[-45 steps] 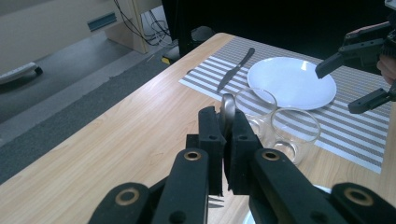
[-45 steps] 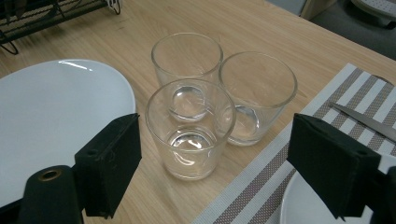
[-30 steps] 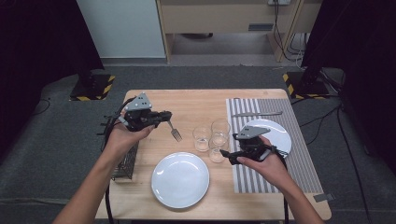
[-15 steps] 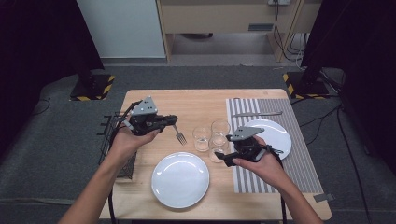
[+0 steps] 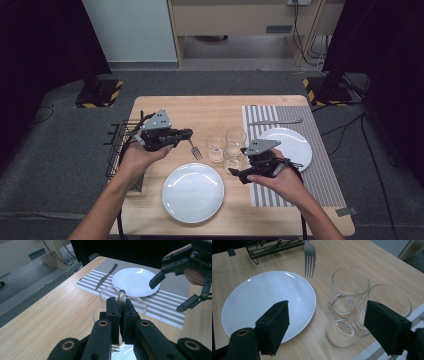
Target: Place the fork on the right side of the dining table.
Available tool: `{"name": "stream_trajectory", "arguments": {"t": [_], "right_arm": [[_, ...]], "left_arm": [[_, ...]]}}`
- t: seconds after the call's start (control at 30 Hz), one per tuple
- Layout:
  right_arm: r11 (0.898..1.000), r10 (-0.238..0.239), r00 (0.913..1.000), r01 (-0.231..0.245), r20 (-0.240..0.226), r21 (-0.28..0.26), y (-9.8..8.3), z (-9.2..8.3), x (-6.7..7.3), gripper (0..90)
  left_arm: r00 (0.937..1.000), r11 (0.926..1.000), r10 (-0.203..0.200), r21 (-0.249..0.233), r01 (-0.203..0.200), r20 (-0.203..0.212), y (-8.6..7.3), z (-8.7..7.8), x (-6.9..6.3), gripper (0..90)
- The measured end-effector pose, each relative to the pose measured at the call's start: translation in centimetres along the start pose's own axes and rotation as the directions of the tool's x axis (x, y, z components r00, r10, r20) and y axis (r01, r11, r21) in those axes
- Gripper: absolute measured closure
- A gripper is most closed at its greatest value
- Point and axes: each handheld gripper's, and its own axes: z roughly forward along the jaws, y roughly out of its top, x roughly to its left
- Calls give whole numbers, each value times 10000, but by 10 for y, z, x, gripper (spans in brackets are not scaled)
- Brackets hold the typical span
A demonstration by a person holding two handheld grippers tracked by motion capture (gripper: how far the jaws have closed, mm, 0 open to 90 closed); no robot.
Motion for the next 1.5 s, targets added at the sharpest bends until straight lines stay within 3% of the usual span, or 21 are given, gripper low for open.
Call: {"name": "stream_trajectory", "arguments": {"t": [0.17, 0.47, 0.67, 0.8, 1.1, 1.5], "right_arm": [[9997, -231, 9995, 230, -202, -82, 5, 2, 4, 287], [9973, -676, 9950, 652, -741, -343, 8, 11, 15, 381], [9945, -1004, 9912, 975, -859, -381, 7, 14, 17, 474], [9927, -1197, 9881, 1179, -962, -240, 5, 19, 17, 527], [9907, -1342, 9843, 1307, -1142, -379, 5, 26, 17, 641], [9860, -1646, 9768, 1590, -1373, -508, 13, 35, 24, 730]], "left_arm": [[9997, 9998, 24, -216, -19, 244, -2, 0, -7, 868], [9984, 9999, 144, -102, -138, 552, -9, 4, -18, 867], [9963, 9994, 168, -313, -142, 843, -12, 8, -27, 867], [9949, 9996, 239, -196, -221, 979, -15, 13, -31, 867], [9926, 9993, 354, -117, -343, 1165, -16, 19, -35, 868], [9899, 9989, 423, -275, -389, 1350, -15, 20, -40, 867]]}}
